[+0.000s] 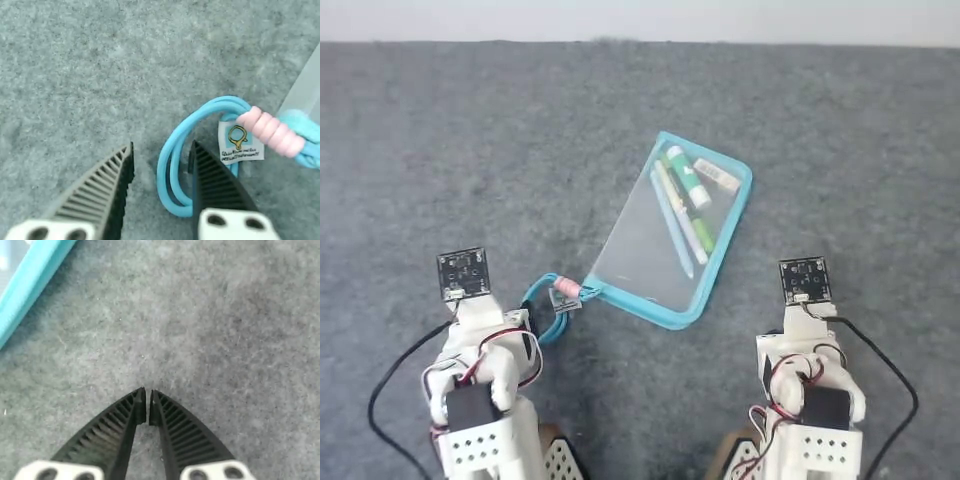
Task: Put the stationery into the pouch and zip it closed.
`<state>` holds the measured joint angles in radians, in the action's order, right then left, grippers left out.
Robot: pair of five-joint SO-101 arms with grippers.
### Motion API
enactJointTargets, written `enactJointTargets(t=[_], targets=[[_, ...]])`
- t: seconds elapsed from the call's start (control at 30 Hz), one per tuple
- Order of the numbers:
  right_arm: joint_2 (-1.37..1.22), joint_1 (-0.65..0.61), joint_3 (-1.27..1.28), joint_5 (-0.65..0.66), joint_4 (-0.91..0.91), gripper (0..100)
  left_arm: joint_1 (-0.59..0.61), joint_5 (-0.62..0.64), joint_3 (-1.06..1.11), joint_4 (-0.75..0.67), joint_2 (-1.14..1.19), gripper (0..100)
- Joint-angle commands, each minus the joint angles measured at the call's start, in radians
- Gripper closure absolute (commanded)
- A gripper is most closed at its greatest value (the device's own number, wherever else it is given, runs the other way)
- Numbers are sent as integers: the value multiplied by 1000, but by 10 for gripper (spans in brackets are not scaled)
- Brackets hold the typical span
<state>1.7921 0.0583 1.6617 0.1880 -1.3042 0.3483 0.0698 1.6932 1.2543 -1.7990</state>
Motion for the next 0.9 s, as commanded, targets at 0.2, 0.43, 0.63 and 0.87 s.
enactJointTargets(t=[0.2,0.43,0.63,0.87], targets=[[21,12,23,-3,-5,991,6,11,-8,8,-18,829],[21,12,23,-3,-5,991,2,9,-8,8,-18,829],[21,12,23,-3,-5,991,-81,11,-8,8,-15,829],[21,12,23,-3,-5,991,-292,11,-8,8,-18,829]])
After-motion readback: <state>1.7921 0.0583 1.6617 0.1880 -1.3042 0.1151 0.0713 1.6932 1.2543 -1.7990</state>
